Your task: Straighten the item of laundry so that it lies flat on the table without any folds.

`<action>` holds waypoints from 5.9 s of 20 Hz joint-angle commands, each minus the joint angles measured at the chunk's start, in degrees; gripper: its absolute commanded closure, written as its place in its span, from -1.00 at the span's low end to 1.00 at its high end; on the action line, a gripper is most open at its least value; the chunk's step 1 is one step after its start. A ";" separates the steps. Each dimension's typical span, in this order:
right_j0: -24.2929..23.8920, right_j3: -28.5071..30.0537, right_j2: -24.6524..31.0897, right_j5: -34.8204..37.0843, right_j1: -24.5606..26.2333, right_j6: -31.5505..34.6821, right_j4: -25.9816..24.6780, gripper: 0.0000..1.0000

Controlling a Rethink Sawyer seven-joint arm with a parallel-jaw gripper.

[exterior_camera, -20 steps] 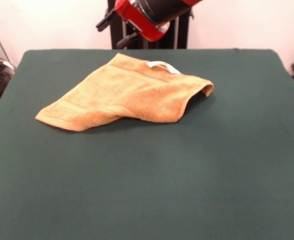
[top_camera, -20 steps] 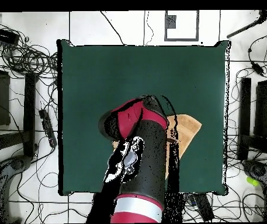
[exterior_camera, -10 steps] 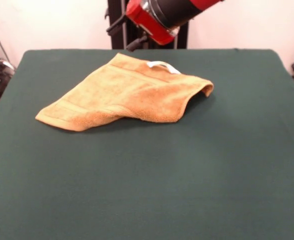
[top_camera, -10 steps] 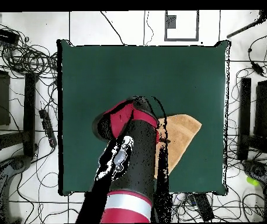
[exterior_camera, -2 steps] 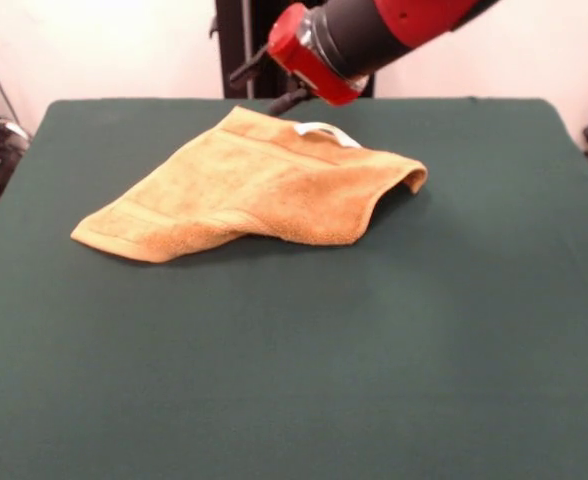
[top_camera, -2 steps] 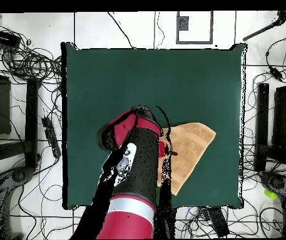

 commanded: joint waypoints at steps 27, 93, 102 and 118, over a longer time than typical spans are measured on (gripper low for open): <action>8.27 -7.94 0.91 2.21 10.22 17.89 15.24 -1.00; 11.23 -16.33 -3.50 -2.79 19.84 15.79 18.36 -1.00; 11.66 -17.21 -6.21 -4.18 22.41 14.51 18.44 -1.00; 11.92 -18.13 -5.83 -1.57 19.97 15.28 23.32 -1.00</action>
